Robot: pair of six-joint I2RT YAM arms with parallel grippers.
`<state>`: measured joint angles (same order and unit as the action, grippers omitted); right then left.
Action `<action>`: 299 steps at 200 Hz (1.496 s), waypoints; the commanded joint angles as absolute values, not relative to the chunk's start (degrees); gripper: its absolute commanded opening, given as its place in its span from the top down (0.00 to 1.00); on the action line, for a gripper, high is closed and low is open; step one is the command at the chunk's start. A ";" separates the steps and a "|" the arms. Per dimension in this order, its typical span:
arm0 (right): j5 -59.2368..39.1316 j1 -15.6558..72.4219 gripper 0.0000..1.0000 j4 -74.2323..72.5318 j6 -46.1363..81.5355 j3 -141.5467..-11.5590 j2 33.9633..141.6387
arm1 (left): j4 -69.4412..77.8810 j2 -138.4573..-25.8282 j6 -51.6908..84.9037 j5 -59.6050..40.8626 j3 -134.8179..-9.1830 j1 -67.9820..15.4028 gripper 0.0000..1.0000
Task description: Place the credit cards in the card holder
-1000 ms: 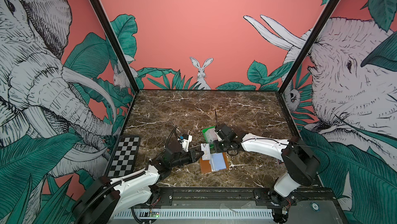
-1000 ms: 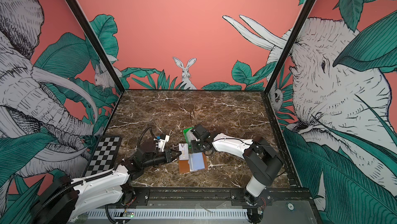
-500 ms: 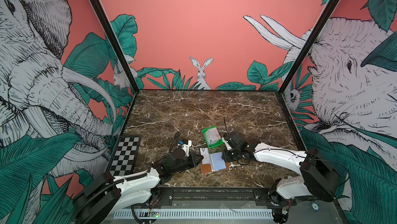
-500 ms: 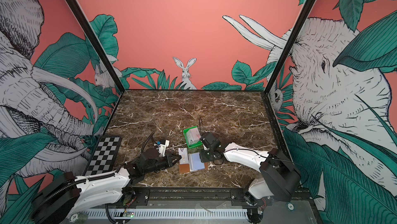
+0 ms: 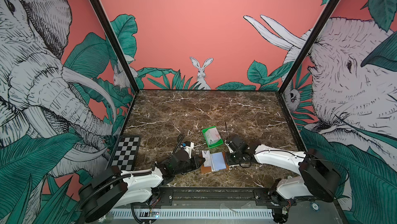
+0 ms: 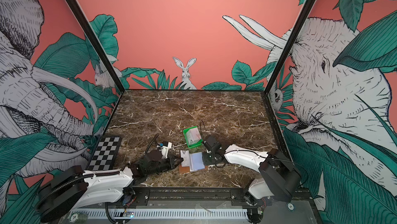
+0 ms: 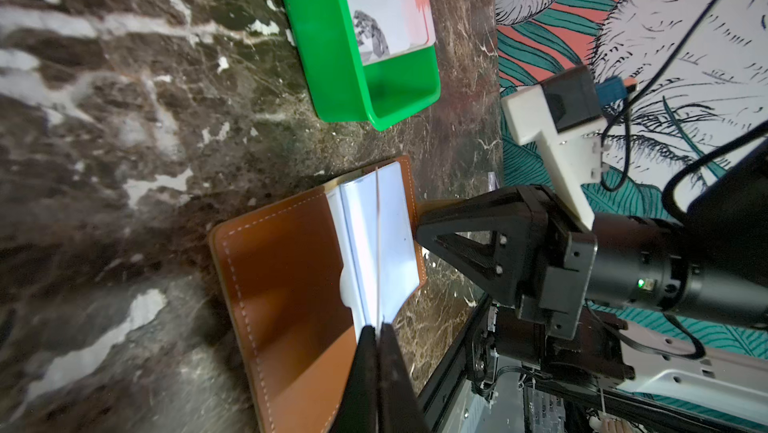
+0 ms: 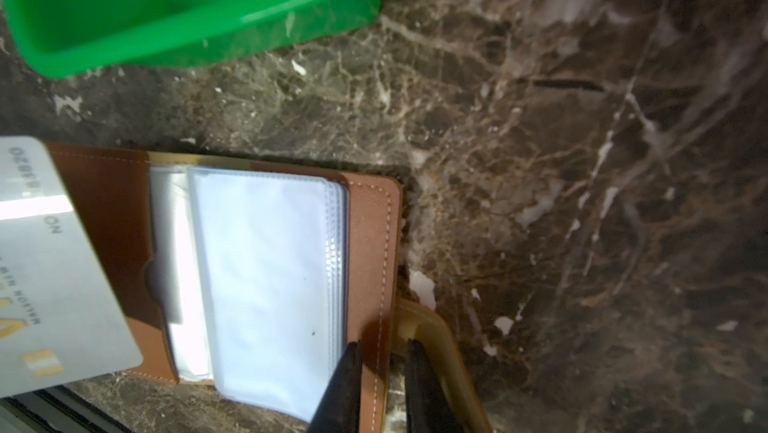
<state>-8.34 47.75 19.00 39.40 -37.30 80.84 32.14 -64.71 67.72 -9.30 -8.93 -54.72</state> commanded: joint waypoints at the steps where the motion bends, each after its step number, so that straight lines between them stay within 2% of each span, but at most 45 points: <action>1: -9.82 48.01 0.81 14.45 42.17 -35.13 81.64 | 34.59 -65.34 68.59 -8.25 -9.70 -55.02 1.00; 79: -11.51 48.16 0.84 7.54 49.01 -29.88 80.16 | 37.97 -66.67 69.94 -8.47 -8.38 -55.02 1.00; 159: -12.68 50.02 0.85 7.07 49.58 -30.06 80.27 | 28.56 -59.93 68.76 -6.86 -7.74 -54.85 1.00; 189: -11.78 50.33 0.86 7.52 49.92 -30.15 80.15 | 23.15 -57.57 67.77 -9.30 -8.18 -52.98 1.00; 228: -11.80 50.44 0.86 7.60 49.64 -30.59 80.94 | 28.48 -60.74 67.97 -15.33 -7.57 -49.97 1.00; 299: -11.38 50.49 0.86 8.53 49.29 -31.20 81.03 | 32.61 -68.19 67.81 -17.67 -8.65 -49.53 1.00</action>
